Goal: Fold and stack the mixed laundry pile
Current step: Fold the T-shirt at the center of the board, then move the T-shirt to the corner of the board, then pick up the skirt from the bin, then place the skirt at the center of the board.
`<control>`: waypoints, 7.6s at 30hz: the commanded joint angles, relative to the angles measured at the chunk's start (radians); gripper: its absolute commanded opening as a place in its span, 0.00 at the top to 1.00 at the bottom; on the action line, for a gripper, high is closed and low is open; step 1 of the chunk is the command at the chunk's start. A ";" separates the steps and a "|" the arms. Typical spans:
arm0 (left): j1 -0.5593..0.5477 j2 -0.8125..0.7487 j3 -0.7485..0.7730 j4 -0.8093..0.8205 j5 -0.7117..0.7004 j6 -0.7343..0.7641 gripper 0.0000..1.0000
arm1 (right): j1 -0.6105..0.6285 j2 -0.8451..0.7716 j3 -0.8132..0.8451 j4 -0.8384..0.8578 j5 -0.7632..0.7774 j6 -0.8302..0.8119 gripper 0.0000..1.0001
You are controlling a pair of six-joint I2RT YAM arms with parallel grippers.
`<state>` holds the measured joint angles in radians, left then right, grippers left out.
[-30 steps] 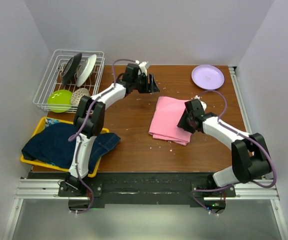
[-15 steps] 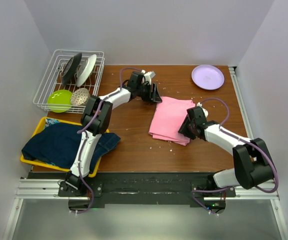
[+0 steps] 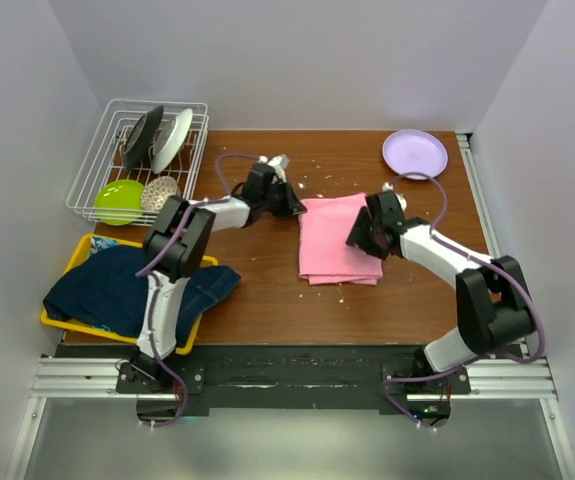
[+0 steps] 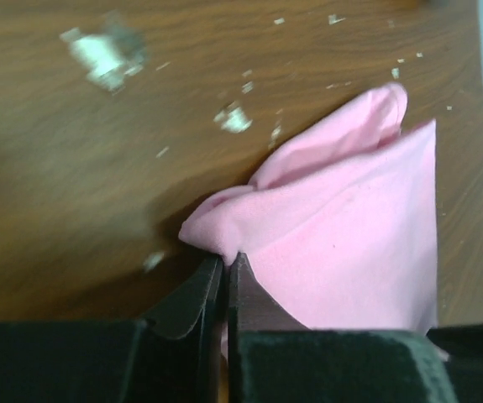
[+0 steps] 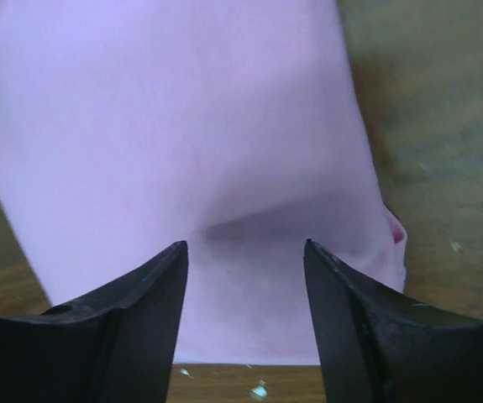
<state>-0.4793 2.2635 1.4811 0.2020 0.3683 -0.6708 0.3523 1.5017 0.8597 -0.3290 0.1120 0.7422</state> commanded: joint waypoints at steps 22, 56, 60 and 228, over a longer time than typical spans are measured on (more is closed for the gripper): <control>-0.047 -0.825 -0.777 -0.151 -0.781 -0.335 0.40 | -0.004 -0.143 -0.226 0.378 -0.144 0.131 0.20; -0.045 -1.207 -0.659 -0.429 -0.454 -0.021 0.40 | 0.010 0.192 0.113 0.208 0.235 -0.107 1.00; -0.044 -1.233 -0.662 -0.446 -0.437 0.000 0.40 | -0.010 0.278 0.251 0.134 0.241 -0.196 1.00; -0.170 -0.627 0.561 -0.435 -0.631 0.053 1.00 | 0.070 -0.153 0.286 0.225 0.147 -0.093 0.01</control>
<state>-0.7078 1.6283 1.9644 -0.3313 -0.2890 -0.5587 0.4137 1.3575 1.1324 -0.1699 0.2554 0.6289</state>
